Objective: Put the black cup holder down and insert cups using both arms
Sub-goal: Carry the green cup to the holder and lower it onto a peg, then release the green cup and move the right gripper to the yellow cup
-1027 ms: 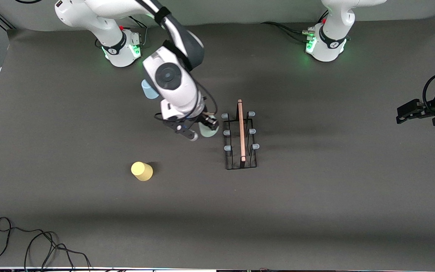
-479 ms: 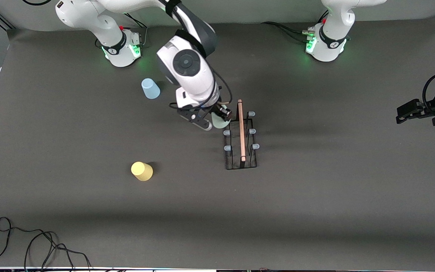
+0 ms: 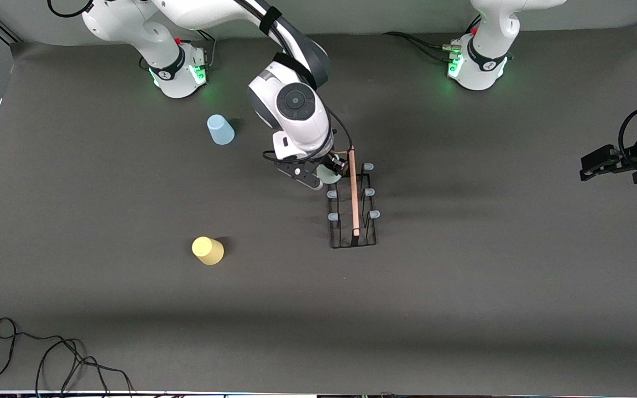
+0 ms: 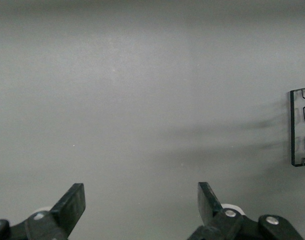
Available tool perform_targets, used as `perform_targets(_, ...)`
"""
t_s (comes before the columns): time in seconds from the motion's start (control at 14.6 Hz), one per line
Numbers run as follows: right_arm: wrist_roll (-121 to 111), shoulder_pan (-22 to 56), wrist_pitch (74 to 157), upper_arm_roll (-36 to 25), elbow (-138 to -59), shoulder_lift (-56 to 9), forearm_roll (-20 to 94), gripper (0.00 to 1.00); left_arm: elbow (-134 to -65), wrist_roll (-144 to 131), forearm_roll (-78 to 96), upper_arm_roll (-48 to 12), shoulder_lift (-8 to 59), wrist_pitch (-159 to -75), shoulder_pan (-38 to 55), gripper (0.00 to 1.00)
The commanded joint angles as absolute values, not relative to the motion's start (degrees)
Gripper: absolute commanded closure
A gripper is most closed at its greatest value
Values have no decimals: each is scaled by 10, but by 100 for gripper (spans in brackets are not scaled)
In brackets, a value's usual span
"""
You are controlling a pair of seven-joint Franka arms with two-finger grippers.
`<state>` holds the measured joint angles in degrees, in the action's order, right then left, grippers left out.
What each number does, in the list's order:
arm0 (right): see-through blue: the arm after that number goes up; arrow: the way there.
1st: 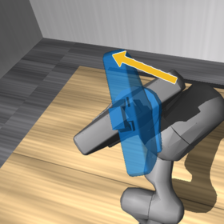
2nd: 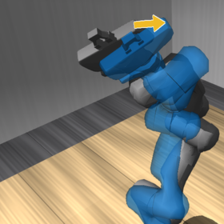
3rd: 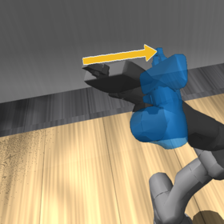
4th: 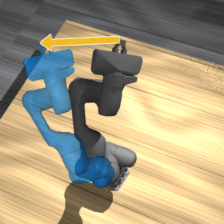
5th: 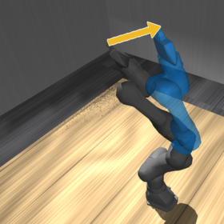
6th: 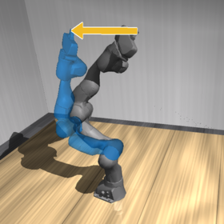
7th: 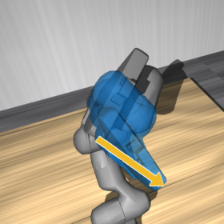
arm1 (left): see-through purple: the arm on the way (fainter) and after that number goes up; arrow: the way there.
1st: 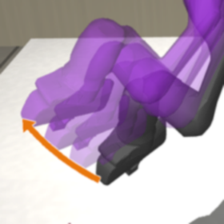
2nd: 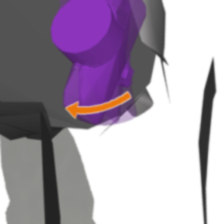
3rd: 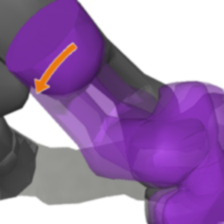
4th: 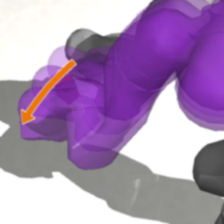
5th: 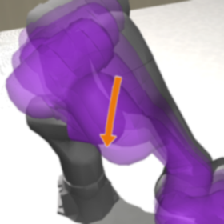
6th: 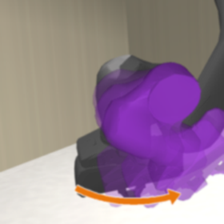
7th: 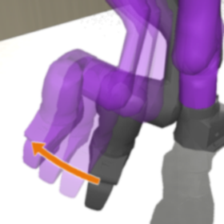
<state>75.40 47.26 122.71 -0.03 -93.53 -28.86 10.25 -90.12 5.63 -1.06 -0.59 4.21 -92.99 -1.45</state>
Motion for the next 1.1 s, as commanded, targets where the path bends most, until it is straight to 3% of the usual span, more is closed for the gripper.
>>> perform_targets(0.0, 771, 475, 1225, -4, -916, -296, 110, 2, -904, 55, -18, -6, 34, -921, -11, 0)
perform_targets(0.34, 762, 467, 1210, -8, -891, -290, 107, 1, -904, 58, -18, -6, 33, -921, -11, 0)
perform_targets(0.55, 702, 433, 1096, -18, -837, -283, 103, 1, -904, 57, -18, -6, 33, -921, -10, 0)
perform_targets(0.68, 647, 390, 1046, -22, -808, -279, 103, 1, -904, 57, -18, -6, 33, -921, -10, 0)
perform_targets(1.03, 472, 264, 1042, -22, -807, -279, 103, 1, -903, 55, -18, -6, 34, -923, -7, 0)
